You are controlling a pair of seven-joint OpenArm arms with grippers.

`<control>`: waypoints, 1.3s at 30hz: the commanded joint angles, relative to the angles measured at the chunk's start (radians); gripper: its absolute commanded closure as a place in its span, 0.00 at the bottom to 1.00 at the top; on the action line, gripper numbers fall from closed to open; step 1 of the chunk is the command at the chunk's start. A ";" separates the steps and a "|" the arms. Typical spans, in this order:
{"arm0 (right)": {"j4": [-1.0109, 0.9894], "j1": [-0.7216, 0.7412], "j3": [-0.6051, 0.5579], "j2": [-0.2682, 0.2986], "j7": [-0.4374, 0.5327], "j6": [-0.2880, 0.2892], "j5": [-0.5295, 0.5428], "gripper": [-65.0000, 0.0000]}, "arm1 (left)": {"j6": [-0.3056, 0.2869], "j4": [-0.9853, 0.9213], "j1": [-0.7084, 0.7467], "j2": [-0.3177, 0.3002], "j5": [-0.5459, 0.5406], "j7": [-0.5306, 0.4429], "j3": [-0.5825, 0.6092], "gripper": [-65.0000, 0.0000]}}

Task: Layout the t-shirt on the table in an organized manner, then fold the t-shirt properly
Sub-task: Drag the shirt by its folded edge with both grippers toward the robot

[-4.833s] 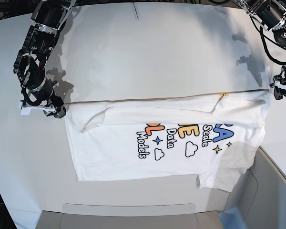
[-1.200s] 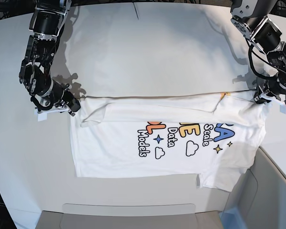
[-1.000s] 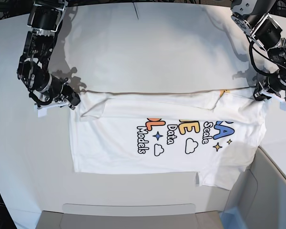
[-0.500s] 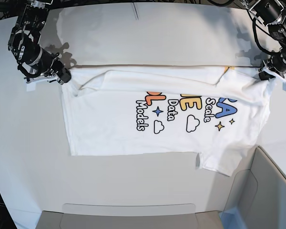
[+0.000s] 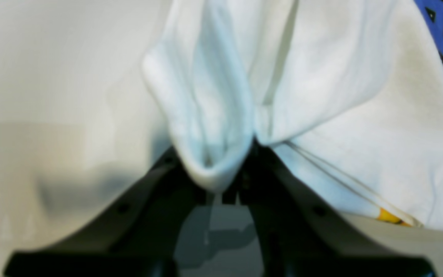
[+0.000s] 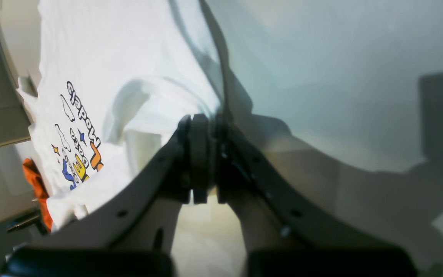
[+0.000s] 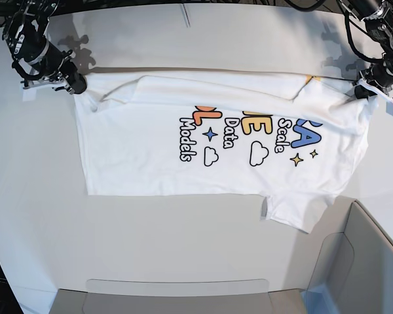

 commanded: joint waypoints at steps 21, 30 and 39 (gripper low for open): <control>0.029 -0.120 -0.077 -0.001 0.014 -0.005 0.009 1.00 | 0.014 0.232 0.129 0.073 0.097 0.132 -0.001 0.75; 0.029 -0.146 -0.066 0.002 0.020 -0.005 0.005 1.00 | 0.014 0.232 0.181 0.073 0.097 0.125 -0.004 0.75; 0.029 -0.143 0.045 0.003 0.014 -0.005 0.006 1.00 | 0.014 0.232 0.221 0.071 0.097 0.120 -0.007 0.75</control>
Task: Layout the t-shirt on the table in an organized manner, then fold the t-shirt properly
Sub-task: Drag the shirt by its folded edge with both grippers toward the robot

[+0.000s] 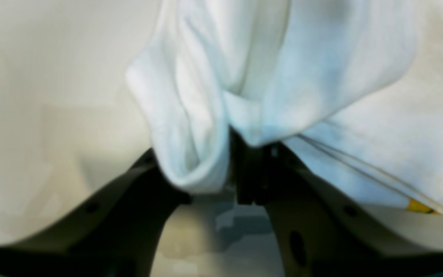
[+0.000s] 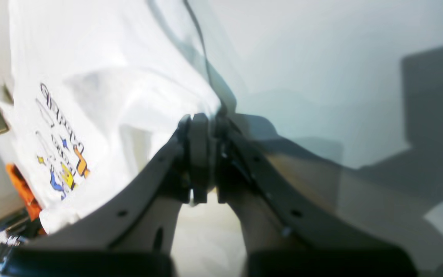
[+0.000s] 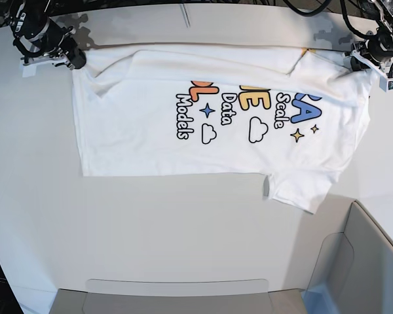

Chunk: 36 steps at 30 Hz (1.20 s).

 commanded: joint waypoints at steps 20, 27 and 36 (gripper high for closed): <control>0.120 -0.030 0.014 0.008 -0.038 -0.009 0.005 0.69 | 0.006 0.184 0.018 -0.001 0.059 0.078 -0.004 0.70; 0.120 -0.027 0.014 0.008 -0.038 -0.009 0.005 0.69 | 0.006 0.184 0.015 -0.001 0.059 0.078 -0.004 0.50; 0.136 -0.021 0.014 0.008 -0.035 -0.007 0.006 0.69 | 0.006 0.184 0.018 -0.007 0.059 0.087 -0.006 0.51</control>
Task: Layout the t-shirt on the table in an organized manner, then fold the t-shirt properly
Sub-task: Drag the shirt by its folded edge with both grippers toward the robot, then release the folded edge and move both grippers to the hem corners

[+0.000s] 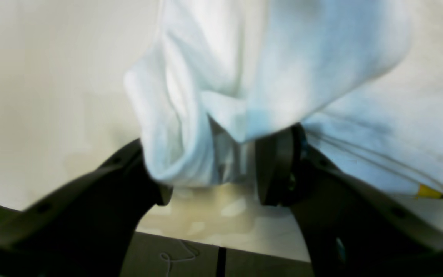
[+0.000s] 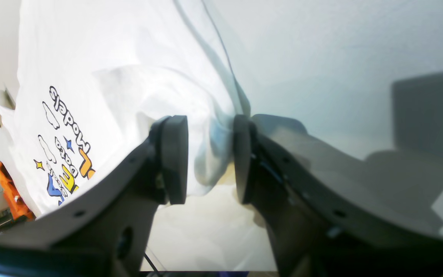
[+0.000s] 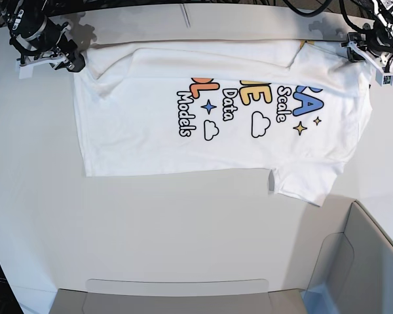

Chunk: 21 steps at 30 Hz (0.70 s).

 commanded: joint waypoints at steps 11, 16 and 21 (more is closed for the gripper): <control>0.079 0.046 0.010 0.002 0.000 0.123 0.025 0.69 | 0.002 0.016 -0.003 -0.092 -0.002 -0.018 -0.011 0.52; 0.080 0.076 0.010 -0.013 0.000 0.128 0.025 0.69 | 0.002 0.016 -0.046 -0.092 -0.002 -0.018 -0.008 0.52; 0.080 0.144 0.005 -0.004 0.000 0.129 0.023 0.69 | 0.002 0.017 -0.124 -0.124 -0.002 -0.018 -0.008 0.52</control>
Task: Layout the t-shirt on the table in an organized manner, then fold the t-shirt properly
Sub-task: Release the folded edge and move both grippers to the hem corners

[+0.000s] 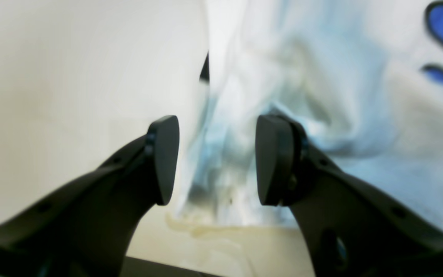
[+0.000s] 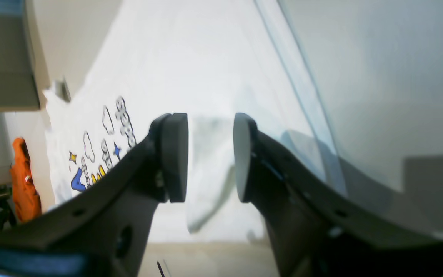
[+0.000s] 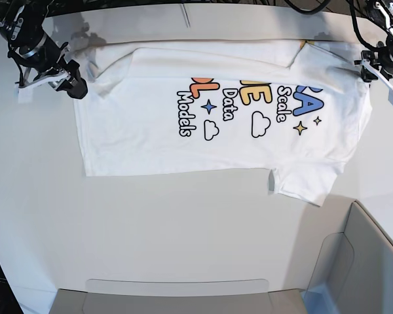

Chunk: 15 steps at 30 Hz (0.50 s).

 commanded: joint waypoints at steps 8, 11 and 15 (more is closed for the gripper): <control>0.018 0.156 -0.031 0.066 0.008 0.009 0.009 0.69 | 0.004 0.015 -0.210 -0.029 0.001 -0.009 0.002 0.51; 0.000 0.217 -0.089 0.115 0.008 0.009 -0.028 0.69 | 0.004 0.009 -0.275 -0.023 0.002 -0.010 0.005 0.51; -0.083 0.311 -0.140 0.135 0.008 0.009 -0.096 0.69 | 0.004 -0.057 -0.353 -0.029 0.002 -0.015 0.117 0.51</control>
